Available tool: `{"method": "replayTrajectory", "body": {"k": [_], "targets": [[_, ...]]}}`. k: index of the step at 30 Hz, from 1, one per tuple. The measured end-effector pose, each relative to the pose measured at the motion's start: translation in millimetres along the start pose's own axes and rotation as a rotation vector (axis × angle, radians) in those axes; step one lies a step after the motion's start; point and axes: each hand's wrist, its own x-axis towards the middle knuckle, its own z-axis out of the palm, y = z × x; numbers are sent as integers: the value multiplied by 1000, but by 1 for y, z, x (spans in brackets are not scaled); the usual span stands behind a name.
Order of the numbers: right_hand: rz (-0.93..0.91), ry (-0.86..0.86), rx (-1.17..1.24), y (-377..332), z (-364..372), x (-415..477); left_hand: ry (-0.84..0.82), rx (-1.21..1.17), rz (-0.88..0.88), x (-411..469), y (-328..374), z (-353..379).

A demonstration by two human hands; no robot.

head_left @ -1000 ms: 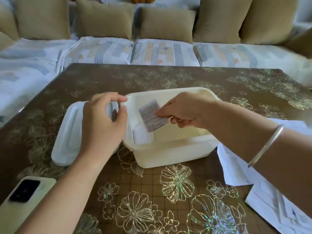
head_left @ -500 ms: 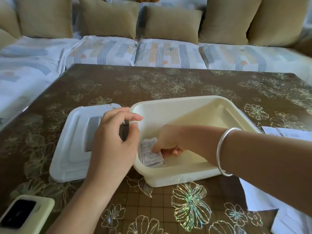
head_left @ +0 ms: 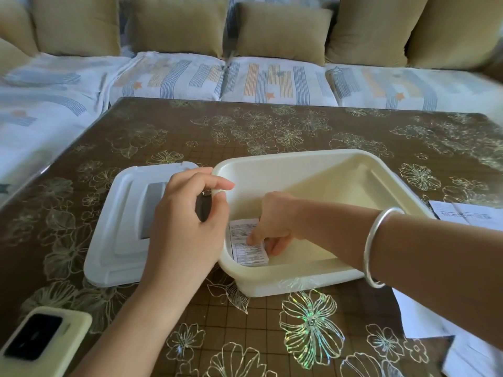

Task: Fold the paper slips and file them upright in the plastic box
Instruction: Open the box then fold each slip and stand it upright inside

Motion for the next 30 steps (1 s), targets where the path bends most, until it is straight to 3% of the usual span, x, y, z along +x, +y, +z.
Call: {"method": "replayTrajectory", "body": {"k": [18, 22, 27, 30], "targets": [[30, -27, 117, -2, -35, -29, 31, 123, 36, 0, 5, -4], [-119, 121, 275, 8, -41, -52, 98, 108, 79, -10, 23, -9], [-404, 385, 505, 40, -35, -113, 126, 74, 262, -47, 62, 3], [-507, 444, 672, 75, -24, -157, 90, 27, 365, -78, 81, 23]]}}
